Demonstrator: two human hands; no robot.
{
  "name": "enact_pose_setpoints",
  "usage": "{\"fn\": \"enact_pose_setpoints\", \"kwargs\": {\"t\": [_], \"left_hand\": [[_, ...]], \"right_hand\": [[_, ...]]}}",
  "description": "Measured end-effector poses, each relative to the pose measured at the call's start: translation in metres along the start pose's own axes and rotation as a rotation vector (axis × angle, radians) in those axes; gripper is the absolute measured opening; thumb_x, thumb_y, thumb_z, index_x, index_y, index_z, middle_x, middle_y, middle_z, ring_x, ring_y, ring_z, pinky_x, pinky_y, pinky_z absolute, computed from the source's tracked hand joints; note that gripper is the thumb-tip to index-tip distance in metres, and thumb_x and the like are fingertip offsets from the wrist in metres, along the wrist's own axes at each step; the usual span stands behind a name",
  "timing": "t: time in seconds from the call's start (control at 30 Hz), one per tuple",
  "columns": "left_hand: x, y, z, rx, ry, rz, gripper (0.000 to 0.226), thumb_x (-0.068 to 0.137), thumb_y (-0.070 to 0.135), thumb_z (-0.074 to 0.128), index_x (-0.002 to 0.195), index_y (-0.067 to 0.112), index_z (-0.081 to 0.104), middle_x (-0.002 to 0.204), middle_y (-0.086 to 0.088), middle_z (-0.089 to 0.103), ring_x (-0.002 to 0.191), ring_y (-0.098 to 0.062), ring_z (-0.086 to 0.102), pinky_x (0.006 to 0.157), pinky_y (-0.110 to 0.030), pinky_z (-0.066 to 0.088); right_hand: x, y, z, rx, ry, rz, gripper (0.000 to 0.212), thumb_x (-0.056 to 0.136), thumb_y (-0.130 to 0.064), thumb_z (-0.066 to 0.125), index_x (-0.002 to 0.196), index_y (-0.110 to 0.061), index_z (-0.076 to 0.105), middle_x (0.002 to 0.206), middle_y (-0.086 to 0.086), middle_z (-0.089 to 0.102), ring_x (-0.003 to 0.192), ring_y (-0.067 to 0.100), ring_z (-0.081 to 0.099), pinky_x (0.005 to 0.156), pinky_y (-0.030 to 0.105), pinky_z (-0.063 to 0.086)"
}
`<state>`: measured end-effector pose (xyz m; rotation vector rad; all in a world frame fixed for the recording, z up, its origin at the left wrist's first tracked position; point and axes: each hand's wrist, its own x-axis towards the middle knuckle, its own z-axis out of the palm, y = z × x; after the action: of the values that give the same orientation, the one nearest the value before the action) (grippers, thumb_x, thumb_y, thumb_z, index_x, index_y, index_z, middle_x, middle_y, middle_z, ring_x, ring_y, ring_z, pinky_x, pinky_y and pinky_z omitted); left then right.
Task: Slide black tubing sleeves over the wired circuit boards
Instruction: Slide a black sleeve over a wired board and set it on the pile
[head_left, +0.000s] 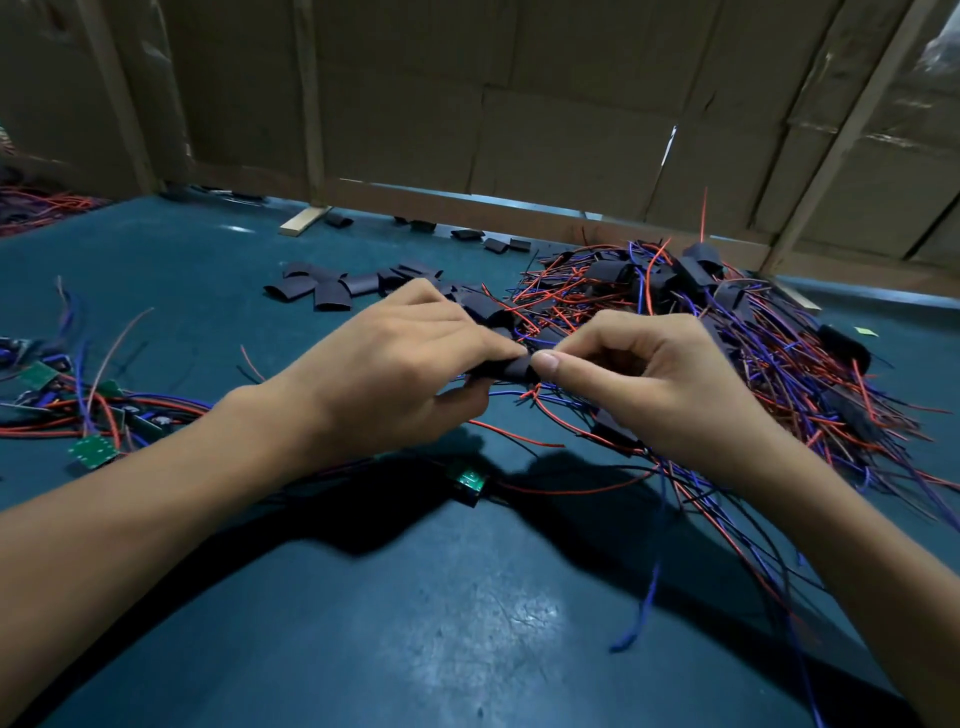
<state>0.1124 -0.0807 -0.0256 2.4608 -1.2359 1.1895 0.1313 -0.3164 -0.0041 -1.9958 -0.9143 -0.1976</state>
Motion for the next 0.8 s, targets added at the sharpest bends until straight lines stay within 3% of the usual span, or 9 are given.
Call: {"fn": "enact_pose_setpoints", "kwargs": {"t": [0.1, 0.2, 0.27, 0.37, 0.43, 0.53, 0.6, 0.67, 0.8], "left_hand": [[0.0, 0.0, 0.0, -0.015, 0.021, -0.081, 0.02, 0.084, 0.001, 0.068, 0.103, -0.001, 0.075, 0.083, -0.008, 0.075, 0.07, -0.026, 0.07, 0.073, -0.041, 0.054], [-0.001, -0.003, -0.003, -0.011, 0.048, -0.177, 0.021, 0.085, 0.003, 0.067, 0.103, 0.001, 0.076, 0.084, -0.01, 0.075, 0.07, -0.028, 0.071, 0.073, -0.041, 0.055], [-0.002, -0.005, -0.005, 0.012, 0.074, -0.243, 0.023, 0.084, 0.005, 0.067, 0.105, 0.003, 0.076, 0.086, -0.01, 0.077, 0.069, -0.029, 0.069, 0.075, -0.035, 0.052], [-0.004, -0.012, -0.01, 0.048, 0.093, -0.301, 0.024, 0.084, 0.005, 0.068, 0.106, 0.003, 0.076, 0.09, -0.009, 0.077, 0.066, -0.028, 0.067, 0.07, -0.022, 0.041], [-0.006, -0.019, -0.014, 0.068, 0.065, -0.283, 0.026, 0.085, 0.005, 0.067, 0.109, 0.003, 0.075, 0.092, -0.01, 0.077, 0.068, -0.029, 0.068, 0.074, -0.03, 0.047], [-0.008, -0.022, -0.016, 0.099, -0.06, -0.156, 0.034, 0.087, 0.007, 0.069, 0.12, 0.003, 0.07, 0.105, -0.009, 0.074, 0.089, -0.029, 0.071, 0.078, -0.047, 0.051], [-0.006, -0.019, -0.014, 0.133, -0.122, -0.086, 0.04, 0.086, 0.011, 0.071, 0.125, 0.003, 0.067, 0.111, -0.007, 0.073, 0.099, -0.027, 0.071, 0.082, -0.049, 0.05], [-0.005, -0.015, -0.01, 0.149, -0.138, -0.056, 0.044, 0.086, 0.015, 0.073, 0.127, 0.003, 0.066, 0.108, -0.007, 0.074, 0.098, -0.027, 0.071, 0.085, -0.048, 0.05], [-0.001, -0.007, -0.005, 0.137, -0.138, -0.051, 0.044, 0.089, 0.019, 0.067, 0.129, -0.001, 0.064, 0.109, -0.012, 0.073, 0.094, -0.031, 0.07, 0.081, -0.047, 0.051]], "right_hand": [[0.003, -0.001, 0.008, 0.129, 0.004, 0.207, 0.026, 0.077, -0.028, 0.083, 0.094, -0.013, 0.07, 0.073, 0.006, 0.064, 0.059, 0.008, 0.053, 0.048, 0.02, 0.041], [0.005, 0.001, 0.002, 0.356, -0.131, 0.488, 0.05, 0.066, -0.024, 0.086, 0.106, -0.007, 0.062, 0.082, 0.009, 0.066, 0.065, 0.014, 0.065, 0.046, 0.023, 0.047], [0.005, 0.002, -0.005, 0.501, -0.235, 0.625, 0.047, 0.069, -0.017, 0.083, 0.107, -0.003, 0.06, 0.086, 0.016, 0.068, 0.068, 0.021, 0.07, 0.047, 0.025, 0.051], [0.005, 0.004, -0.014, 0.519, -0.3, 0.712, 0.032, 0.077, -0.018, 0.079, 0.104, -0.007, 0.065, 0.086, 0.015, 0.071, 0.061, 0.018, 0.068, 0.043, 0.021, 0.047], [0.007, 0.005, -0.018, 0.548, -0.241, 0.7, 0.035, 0.074, -0.017, 0.079, 0.104, -0.008, 0.065, 0.083, 0.012, 0.071, 0.057, 0.014, 0.066, 0.042, 0.018, 0.043], [0.008, 0.006, -0.014, 0.559, -0.113, 0.585, 0.043, 0.07, -0.013, 0.078, 0.108, 0.002, 0.065, 0.076, 0.012, 0.067, 0.057, 0.017, 0.064, 0.043, 0.021, 0.046], [0.007, 0.006, -0.006, 0.525, -0.049, 0.501, 0.031, 0.074, -0.008, 0.078, 0.102, 0.003, 0.07, 0.076, 0.012, 0.066, 0.057, 0.019, 0.062, 0.048, 0.026, 0.052], [0.006, 0.005, 0.002, 0.447, -0.017, 0.431, 0.018, 0.083, 0.0, 0.073, 0.1, -0.007, 0.074, 0.073, 0.009, 0.067, 0.057, 0.017, 0.063, 0.052, 0.027, 0.057], [0.005, 0.001, 0.006, 0.435, -0.125, 0.353, 0.028, 0.096, -0.001, 0.061, 0.12, -0.013, 0.071, 0.072, 0.005, 0.07, 0.052, 0.01, 0.062, 0.043, 0.018, 0.046]]}}
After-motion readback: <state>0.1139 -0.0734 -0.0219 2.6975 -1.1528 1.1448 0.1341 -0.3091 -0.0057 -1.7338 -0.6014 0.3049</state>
